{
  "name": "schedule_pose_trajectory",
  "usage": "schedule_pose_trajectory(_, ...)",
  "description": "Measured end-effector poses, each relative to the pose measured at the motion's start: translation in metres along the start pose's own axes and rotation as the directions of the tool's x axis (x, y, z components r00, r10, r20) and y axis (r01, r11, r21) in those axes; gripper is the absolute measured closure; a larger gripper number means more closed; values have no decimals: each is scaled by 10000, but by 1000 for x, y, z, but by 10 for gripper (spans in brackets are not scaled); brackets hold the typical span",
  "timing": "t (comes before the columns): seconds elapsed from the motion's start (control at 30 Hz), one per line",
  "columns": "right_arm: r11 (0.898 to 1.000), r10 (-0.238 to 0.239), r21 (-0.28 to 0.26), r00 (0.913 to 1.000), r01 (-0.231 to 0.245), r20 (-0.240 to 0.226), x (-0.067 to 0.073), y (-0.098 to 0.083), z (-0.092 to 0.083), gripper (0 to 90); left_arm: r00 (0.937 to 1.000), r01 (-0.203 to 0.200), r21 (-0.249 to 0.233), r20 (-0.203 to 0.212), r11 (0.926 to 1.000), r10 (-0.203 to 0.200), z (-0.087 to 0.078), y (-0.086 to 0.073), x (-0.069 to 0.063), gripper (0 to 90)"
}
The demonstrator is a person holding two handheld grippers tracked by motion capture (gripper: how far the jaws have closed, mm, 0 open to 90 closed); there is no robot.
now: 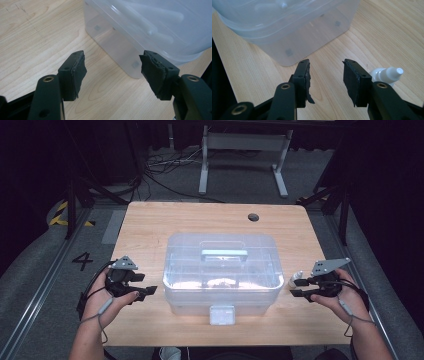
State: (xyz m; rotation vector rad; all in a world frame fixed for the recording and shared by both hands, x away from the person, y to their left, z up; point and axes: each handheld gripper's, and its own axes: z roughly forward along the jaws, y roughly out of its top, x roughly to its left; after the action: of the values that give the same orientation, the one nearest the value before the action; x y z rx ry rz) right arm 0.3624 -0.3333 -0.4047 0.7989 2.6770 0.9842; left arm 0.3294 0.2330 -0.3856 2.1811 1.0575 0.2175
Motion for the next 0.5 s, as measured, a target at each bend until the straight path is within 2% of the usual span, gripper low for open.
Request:
schedule_pose_trajectory(0.13,10000,-46,52,10000,46,41,1,1,0,577,9999,-156,-258,42,9995,158,-5,5,-2,342)
schedule_pose_trajectory(0.23,9999,-85,125,9999,83,132,0,3,2,578,9996,-295,-265,-17,9992,294,-5,8,-4,343)
schedule_pose_trajectory(0.4,9982,-369,479,9993,368,19,0,8,9,577,9991,-423,-317,-10,9986,423,-6,10,-5,349)
schedule_pose_trajectory(0.5,9992,-340,223,9994,341,-36,1,10,8,576,9994,-355,-255,43,9990,356,-5,9,-5,373)
